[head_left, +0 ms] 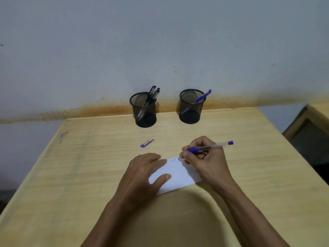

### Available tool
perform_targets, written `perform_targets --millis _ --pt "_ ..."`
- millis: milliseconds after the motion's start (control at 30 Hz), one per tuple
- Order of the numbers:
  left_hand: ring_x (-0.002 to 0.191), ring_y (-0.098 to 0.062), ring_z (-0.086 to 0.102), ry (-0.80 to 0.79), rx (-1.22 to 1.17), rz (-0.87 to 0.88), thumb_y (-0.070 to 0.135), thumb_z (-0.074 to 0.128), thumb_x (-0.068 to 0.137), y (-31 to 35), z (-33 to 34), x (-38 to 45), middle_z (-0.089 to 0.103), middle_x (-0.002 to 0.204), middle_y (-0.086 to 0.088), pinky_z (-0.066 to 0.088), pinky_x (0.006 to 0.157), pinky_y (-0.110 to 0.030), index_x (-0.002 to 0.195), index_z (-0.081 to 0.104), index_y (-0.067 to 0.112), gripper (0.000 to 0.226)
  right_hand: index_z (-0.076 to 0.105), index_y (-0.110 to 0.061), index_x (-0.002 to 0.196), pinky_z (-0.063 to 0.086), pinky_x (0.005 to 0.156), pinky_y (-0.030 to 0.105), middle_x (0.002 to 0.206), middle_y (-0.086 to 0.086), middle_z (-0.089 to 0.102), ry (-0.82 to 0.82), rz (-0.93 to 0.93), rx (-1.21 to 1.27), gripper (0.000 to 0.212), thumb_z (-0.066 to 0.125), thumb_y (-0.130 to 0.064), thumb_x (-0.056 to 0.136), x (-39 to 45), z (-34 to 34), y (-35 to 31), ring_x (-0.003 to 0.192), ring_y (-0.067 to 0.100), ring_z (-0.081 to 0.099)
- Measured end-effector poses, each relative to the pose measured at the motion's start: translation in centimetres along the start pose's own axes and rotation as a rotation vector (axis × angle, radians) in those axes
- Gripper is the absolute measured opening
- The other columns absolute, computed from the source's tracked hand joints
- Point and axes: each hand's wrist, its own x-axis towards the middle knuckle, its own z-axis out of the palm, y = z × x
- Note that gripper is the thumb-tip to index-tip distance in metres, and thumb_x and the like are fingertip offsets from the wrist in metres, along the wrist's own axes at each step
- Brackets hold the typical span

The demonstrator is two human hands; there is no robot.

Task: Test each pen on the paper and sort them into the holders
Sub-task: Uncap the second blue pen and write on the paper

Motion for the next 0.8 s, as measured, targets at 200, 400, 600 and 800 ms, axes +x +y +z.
perform_targets --millis 200,400,600,800 --pt "0.124 -0.019 0.056 -0.038 0.077 0.038 0.056 0.058 0.088 -0.5 0.1 0.1 0.064 0.131 -0.001 0.039 0.105 -0.037 0.121 0.068 0.025 0.047 0.068 -0.01 0.073 0.06 0.064 0.034 0.069 0.001 0.072 0.001 -0.045 -0.223 0.014 0.077 0.0 0.073 1.0 0.8 1.5 0.067 0.015 0.069" --pt "0.13 -0.015 0.051 -0.022 0.001 0.001 0.06 0.053 0.086 -0.5 0.1 -0.1 0.06 0.136 0.004 0.036 0.111 -0.043 0.122 0.067 0.029 0.049 0.063 -0.011 0.065 0.057 0.059 0.048 0.062 0.005 0.068 -0.021 -0.069 -0.296 0.013 0.075 -0.007 0.069 1.5 0.8 2.6 0.06 0.021 0.065" --pt "0.131 -0.014 0.051 -0.016 -0.005 0.008 0.055 0.057 0.086 -0.5 0.2 0.0 0.06 0.136 0.004 0.035 0.112 -0.044 0.123 0.067 0.027 0.047 0.061 -0.014 0.062 0.055 0.056 0.053 0.062 0.005 0.066 -0.011 -0.103 -0.256 0.014 0.074 -0.017 0.068 2.1 0.8 3.8 0.064 0.032 0.063" --pt "0.128 -0.018 0.053 0.009 -0.009 0.012 0.054 0.058 0.086 -0.6 0.5 -0.1 0.062 0.134 0.002 0.036 0.109 -0.046 0.12 0.069 0.025 0.046 0.06 -0.009 0.062 0.054 0.057 0.052 0.059 0.01 0.063 0.009 -0.115 -0.254 0.016 0.074 -0.012 0.069 2.3 1.1 4.2 0.062 0.034 0.061"
